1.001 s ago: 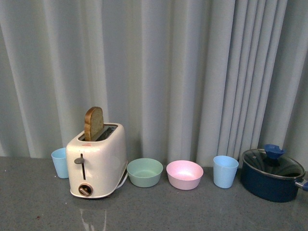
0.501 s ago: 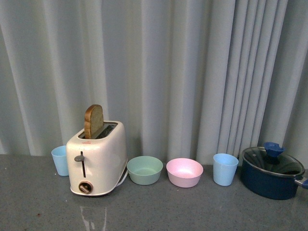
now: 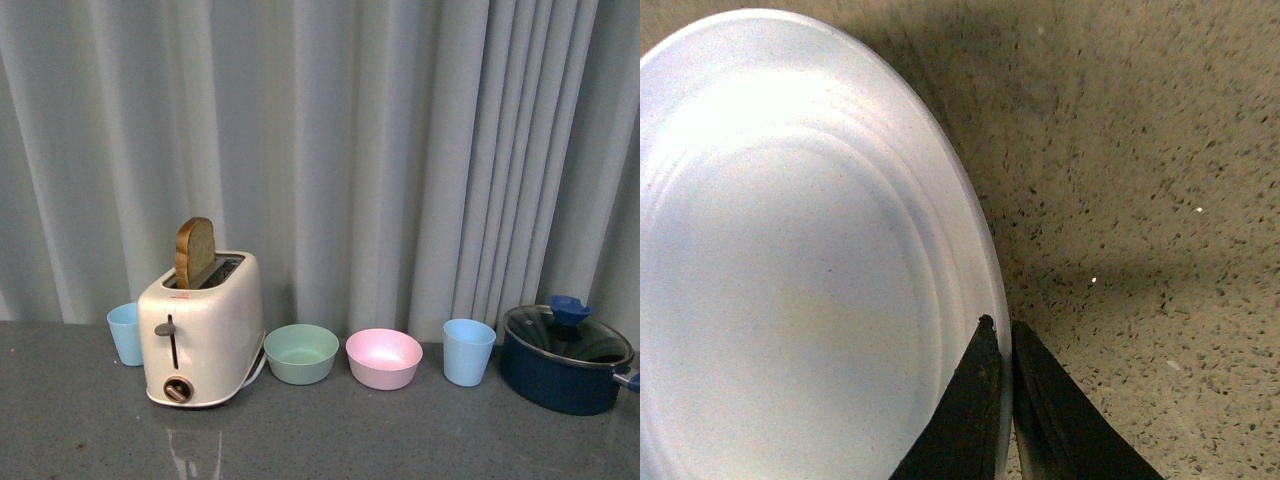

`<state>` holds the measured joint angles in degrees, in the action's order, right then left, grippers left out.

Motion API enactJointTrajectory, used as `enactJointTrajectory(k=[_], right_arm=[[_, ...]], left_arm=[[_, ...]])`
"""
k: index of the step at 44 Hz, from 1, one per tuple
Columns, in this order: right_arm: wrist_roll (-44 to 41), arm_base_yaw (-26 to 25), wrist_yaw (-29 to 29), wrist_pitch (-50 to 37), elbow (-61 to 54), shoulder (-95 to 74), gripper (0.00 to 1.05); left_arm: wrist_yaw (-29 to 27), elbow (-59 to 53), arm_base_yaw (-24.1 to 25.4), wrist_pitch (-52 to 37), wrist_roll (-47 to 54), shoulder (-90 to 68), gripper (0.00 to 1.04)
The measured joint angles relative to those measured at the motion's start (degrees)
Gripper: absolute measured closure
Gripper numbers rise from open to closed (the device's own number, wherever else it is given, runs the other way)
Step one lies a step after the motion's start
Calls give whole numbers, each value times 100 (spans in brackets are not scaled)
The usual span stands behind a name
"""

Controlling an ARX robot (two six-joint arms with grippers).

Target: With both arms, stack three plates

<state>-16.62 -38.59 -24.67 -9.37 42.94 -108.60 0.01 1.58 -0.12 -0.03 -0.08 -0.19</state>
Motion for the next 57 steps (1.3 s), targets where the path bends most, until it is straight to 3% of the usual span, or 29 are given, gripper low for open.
enactJointTrajectory(k=[12, 20, 25, 38, 46, 51, 57], right_arm=[[678, -284, -678, 66, -35, 1049, 102], [1088, 22, -756, -79, -153, 1499, 102], [1327, 605, -785, -249, -339, 1775, 102], [2159, 2981, -280, -1012, -522, 1725, 102], [2664, 4070, -195, -1563, -774, 1423, 102], [2844, 4544, -111, -1867, -1003, 1163, 102], [2966, 4618, -107, -2055, -1318, 1008, 102]], left_arm=[[0, 0, 0, 0, 0, 0, 7], [0, 0, 0, 0, 0, 0, 7], [0, 0, 0, 0, 0, 0, 7], [0, 0, 0, 0, 0, 0, 7], [0, 0, 0, 0, 0, 0, 7], [0, 0, 0, 0, 0, 0, 7], [0, 0, 0, 0, 0, 0, 7]])
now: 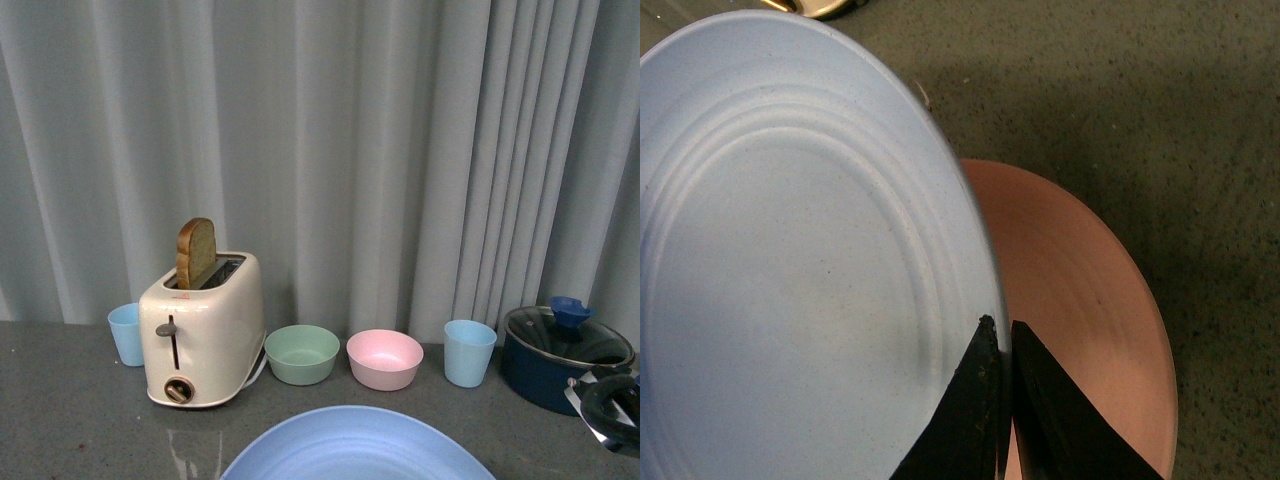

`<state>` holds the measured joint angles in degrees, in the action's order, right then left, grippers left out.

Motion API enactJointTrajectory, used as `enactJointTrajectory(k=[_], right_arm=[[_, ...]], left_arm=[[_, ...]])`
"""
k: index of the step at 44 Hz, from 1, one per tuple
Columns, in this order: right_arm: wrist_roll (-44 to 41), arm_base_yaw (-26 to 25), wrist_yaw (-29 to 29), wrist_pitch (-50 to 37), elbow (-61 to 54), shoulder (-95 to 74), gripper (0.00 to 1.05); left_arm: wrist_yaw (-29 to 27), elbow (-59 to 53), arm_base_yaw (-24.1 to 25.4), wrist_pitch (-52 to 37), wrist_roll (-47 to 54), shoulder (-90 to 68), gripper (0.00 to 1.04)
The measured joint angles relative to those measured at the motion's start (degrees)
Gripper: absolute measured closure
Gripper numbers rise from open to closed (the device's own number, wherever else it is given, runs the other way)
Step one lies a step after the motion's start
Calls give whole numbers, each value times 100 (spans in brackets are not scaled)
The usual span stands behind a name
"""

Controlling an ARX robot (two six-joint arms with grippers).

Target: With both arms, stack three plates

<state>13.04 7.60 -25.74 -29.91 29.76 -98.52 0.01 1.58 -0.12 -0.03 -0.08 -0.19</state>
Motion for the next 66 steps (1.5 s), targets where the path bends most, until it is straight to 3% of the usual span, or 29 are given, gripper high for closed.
enactJointTrajectory(k=[18, 57, 61, 66], right_arm=[[-96, -704, -221, -57, -420, -31, 102], [28, -603, -81, -348, -210, -986, 101], [50, -603, -92, -348, -197, -988, 91], [72, -605, -70, -343, -170, -988, 69]], left_arm=[[0, 0, 0, 0, 0, 0, 7], [0, 0, 0, 0, 0, 0, 7], [0, 0, 0, 0, 0, 0, 7], [0, 0, 0, 0, 0, 0, 7]])
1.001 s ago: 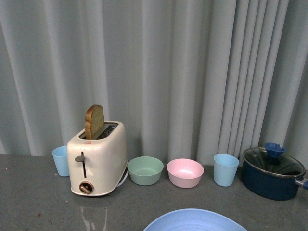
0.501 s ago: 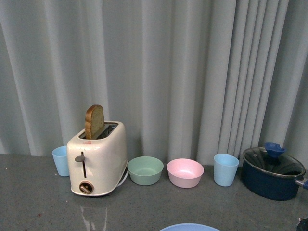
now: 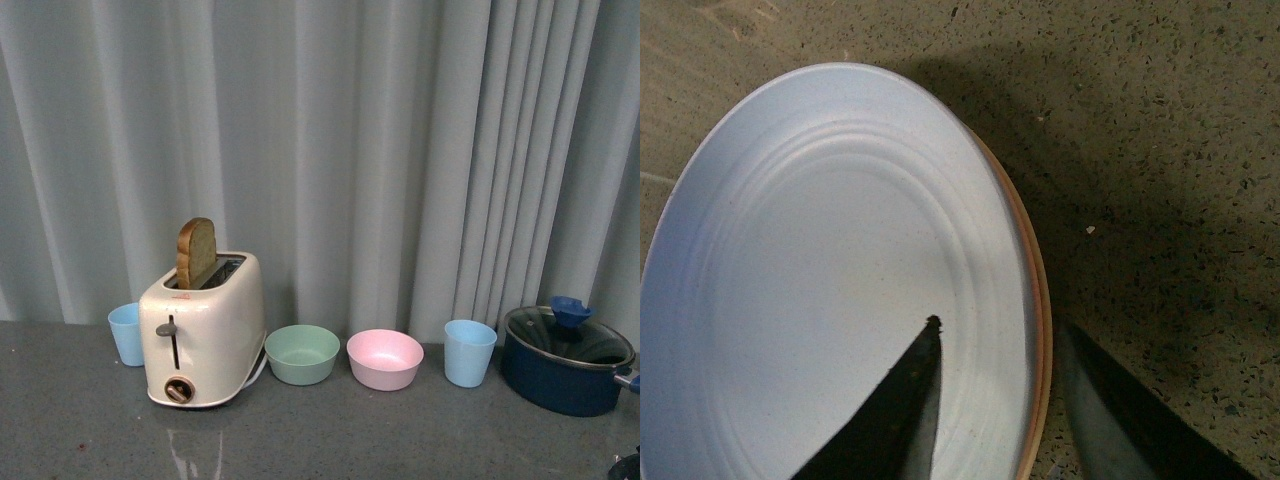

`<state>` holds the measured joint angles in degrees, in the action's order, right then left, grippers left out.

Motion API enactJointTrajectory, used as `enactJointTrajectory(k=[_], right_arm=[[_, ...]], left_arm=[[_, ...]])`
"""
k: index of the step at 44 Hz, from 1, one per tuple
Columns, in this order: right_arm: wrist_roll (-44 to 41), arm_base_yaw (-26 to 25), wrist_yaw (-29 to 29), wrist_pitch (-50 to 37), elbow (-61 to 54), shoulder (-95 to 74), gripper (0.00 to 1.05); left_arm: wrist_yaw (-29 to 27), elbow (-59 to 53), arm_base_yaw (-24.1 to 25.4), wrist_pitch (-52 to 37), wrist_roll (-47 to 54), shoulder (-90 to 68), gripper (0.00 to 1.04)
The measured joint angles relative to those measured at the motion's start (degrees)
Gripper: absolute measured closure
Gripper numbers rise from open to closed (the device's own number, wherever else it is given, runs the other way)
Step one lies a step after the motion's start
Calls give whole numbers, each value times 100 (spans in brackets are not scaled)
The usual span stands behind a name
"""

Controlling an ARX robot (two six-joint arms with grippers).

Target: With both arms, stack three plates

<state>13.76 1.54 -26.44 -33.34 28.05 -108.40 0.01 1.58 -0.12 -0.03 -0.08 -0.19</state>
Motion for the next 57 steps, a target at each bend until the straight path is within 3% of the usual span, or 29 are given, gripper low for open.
enactJointTrajectory(k=[14, 25, 31, 39, 40, 43, 48, 50, 57], right_arm=[[26, -197, -114, 328, -118, 772, 5], [-11, -1027, -223, 1056, -638, 2339, 7], [-393, -1764, 647, 1864, -739, 3762, 7], [-979, -1915, 1602, 2682, -745, 5720, 7], [-1080, -1867, 1709, 2754, -750, 6019, 8], [-1217, -1646, 1451, 1823, -1073, 6832, 20], [-1325, -409, 2527, 2933, -905, 8384, 47], [-1349, -229, 2533, 3348, -802, 8749, 56], [-1357, -181, 2638, 3338, -1071, 9189, 81]], left_arm=[[0, 0, 0, 0, 0, 0, 7], [0, 0, 0, 0, 0, 0, 7], [0, 0, 0, 0, 0, 0, 7], [0, 0, 0, 0, 0, 0, 7], [0, 0, 0, 0, 0, 0, 7], [-2, 0, 0, 0, 0, 0, 7], [0, 0, 0, 0, 0, 0, 7], [-2, 0, 0, 0, 0, 0, 7], [0, 0, 0, 0, 0, 0, 7]])
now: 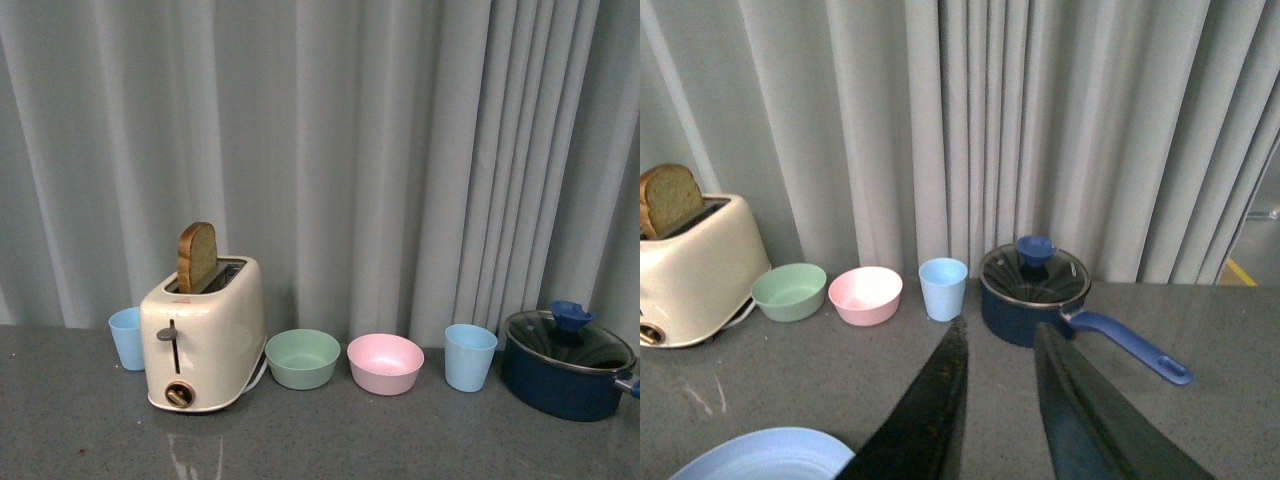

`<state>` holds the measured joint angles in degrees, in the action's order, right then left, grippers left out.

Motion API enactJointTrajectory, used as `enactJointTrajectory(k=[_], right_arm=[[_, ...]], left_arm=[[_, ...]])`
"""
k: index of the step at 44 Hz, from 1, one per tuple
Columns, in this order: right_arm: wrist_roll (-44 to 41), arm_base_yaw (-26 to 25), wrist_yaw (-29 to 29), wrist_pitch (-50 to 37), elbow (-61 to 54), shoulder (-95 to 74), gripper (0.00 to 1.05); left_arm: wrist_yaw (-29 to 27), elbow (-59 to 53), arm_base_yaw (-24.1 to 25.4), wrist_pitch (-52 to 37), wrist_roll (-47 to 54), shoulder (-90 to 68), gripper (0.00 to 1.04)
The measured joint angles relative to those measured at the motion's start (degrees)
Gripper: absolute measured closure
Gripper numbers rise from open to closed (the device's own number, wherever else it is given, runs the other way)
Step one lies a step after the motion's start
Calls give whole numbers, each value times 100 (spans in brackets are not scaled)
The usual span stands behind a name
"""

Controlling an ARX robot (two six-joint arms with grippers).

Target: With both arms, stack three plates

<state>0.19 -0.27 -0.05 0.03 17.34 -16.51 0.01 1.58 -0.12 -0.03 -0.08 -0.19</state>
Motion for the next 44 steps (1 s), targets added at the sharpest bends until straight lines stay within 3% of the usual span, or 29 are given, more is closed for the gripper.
enactJointTrajectory(k=[5, 44], right_arm=[[-24, 7, -7, 310, -433, 529, 102], [-22, 7, -2, 66, -1384, 1333, 102]], left_arm=[[0, 0, 0, 0, 0, 0, 7], [0, 0, 0, 0, 0, 0, 7]])
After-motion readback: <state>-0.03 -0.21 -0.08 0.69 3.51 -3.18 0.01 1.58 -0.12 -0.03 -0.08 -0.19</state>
